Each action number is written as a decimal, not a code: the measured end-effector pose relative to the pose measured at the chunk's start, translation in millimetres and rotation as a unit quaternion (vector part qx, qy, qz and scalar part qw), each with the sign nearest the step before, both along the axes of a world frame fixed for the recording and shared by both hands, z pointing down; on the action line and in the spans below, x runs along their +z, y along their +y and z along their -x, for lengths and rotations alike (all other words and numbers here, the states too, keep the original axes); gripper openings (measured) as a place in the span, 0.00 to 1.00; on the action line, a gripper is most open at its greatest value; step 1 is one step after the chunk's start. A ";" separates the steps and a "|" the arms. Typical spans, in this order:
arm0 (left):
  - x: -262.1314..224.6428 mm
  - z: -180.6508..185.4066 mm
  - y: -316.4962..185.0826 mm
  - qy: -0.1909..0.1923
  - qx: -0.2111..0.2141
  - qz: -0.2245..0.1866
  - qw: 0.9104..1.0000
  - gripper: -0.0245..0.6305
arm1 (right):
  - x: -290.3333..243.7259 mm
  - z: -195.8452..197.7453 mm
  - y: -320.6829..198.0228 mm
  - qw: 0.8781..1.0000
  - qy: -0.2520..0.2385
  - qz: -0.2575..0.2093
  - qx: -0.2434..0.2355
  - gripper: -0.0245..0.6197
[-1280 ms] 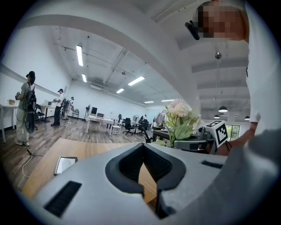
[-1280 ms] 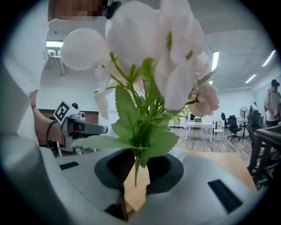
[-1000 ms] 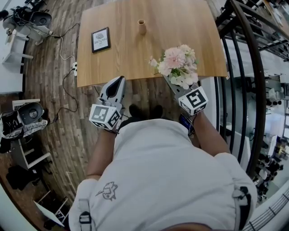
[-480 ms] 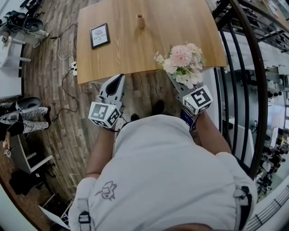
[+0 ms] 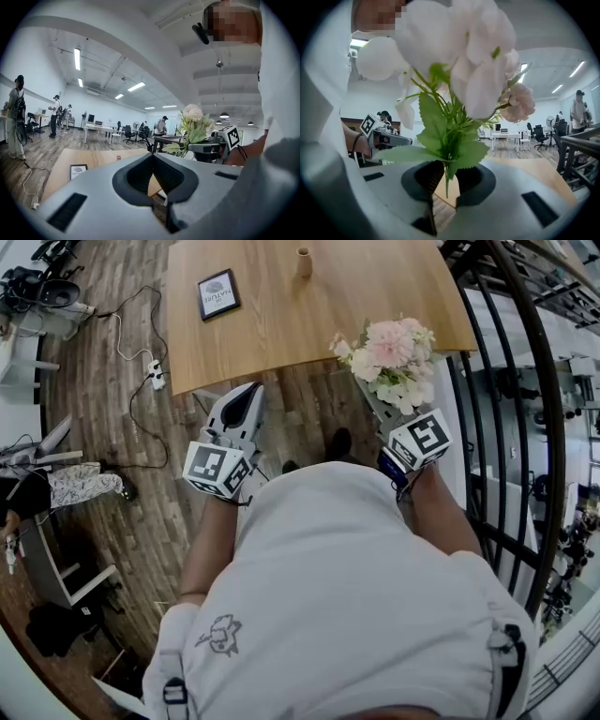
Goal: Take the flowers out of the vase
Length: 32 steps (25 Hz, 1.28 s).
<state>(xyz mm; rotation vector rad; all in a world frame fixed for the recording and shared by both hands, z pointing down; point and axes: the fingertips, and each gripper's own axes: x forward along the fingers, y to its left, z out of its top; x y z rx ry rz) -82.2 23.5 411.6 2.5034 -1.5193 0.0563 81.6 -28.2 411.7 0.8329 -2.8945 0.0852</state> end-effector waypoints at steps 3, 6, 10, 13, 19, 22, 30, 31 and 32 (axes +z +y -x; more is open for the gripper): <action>1.7 16.6 29.0 0.004 0.009 -0.006 1.000 0.04 | 0.6 15.2 34.5 1.000 -0.003 -0.002 0.010 0.15; -4.4 33.4 51.6 0.011 0.018 -0.014 1.000 0.04 | -6.0 28.7 63.7 1.000 0.000 -0.009 0.023 0.15; -11.3 50.9 75.4 0.013 0.026 -0.022 0.999 0.04 | -9.9 47.5 94.8 0.999 0.008 -0.019 0.025 0.15; -10.4 56.2 91.5 0.015 0.034 -0.025 0.999 0.04 | -9.3 54.7 115.9 0.999 0.013 -0.021 0.027 0.15; -2.8 73.7 109.2 0.022 0.034 -0.023 0.999 0.04 | -10.1 75.1 143.1 0.999 0.005 -0.033 0.021 0.15; -4.7 76.7 111.2 0.021 0.037 -0.026 0.999 0.04 | -12.5 78.9 148.9 0.999 0.003 -0.033 0.021 0.15; -7.2 77.6 114.0 0.021 0.039 -0.028 0.999 0.04 | -8.9 86.3 154.7 1.000 0.004 -0.029 0.011 0.15; -6.6 77.6 114.0 0.022 0.039 -0.028 0.999 0.04 | -8.9 86.7 154.5 1.000 0.004 -0.029 0.012 0.15; -5.9 77.9 113.9 0.023 0.040 -0.028 0.999 0.04 | -9.0 87.1 154.2 1.000 0.004 -0.028 0.013 0.15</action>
